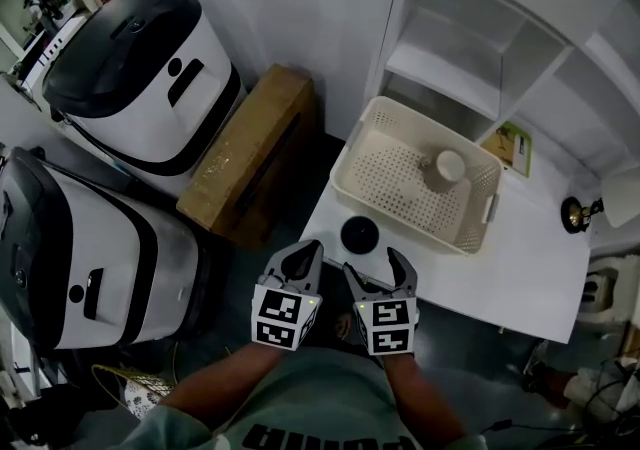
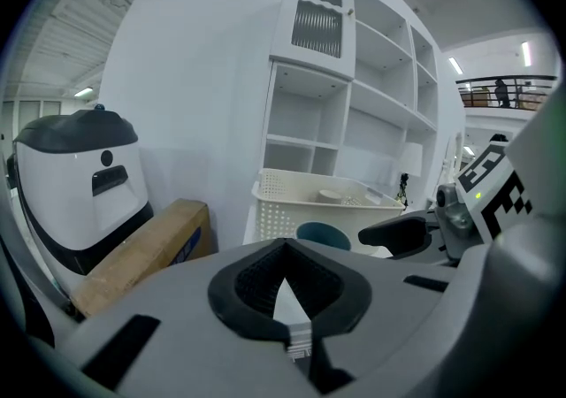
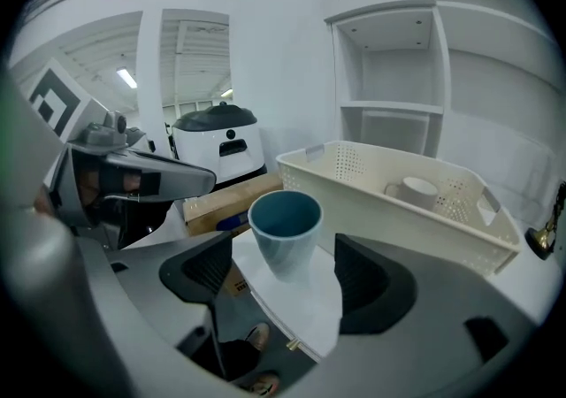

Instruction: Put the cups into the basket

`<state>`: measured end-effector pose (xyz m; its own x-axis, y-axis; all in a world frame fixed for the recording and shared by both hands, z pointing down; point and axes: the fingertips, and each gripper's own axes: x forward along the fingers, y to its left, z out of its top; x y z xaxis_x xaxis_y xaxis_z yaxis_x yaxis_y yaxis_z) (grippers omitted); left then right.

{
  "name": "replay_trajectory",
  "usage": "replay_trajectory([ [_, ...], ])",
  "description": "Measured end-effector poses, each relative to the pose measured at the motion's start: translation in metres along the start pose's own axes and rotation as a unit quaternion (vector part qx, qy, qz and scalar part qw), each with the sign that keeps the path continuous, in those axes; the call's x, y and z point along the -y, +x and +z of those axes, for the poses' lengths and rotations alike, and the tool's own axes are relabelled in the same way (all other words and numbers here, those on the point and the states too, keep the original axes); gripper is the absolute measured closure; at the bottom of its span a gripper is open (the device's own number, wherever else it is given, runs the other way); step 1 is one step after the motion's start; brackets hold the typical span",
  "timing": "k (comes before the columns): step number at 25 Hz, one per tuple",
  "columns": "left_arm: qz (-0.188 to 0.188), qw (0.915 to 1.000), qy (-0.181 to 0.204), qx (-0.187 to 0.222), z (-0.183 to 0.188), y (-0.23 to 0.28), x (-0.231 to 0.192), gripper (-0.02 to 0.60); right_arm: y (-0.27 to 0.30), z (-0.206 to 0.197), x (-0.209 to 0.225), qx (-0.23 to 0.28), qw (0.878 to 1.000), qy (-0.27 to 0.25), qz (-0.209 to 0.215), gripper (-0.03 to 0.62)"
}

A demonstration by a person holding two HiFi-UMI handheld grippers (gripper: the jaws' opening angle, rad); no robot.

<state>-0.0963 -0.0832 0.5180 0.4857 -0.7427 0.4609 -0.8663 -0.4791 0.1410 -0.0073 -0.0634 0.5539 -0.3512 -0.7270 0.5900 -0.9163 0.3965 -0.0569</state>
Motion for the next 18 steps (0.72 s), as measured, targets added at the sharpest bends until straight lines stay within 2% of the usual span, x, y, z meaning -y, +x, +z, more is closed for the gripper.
replay_trajectory([
  [6,0.001,0.9999,-0.003,-0.017,-0.004,0.017,-0.014,0.577,0.023,-0.002,0.005,-0.008,1.000,0.008,-0.010,0.219],
  [18,-0.006,0.9993,0.002,-0.038,-0.004,0.048,-0.034,0.577,0.060,0.000,0.004,-0.019,1.000,0.005,-0.007,0.206],
])
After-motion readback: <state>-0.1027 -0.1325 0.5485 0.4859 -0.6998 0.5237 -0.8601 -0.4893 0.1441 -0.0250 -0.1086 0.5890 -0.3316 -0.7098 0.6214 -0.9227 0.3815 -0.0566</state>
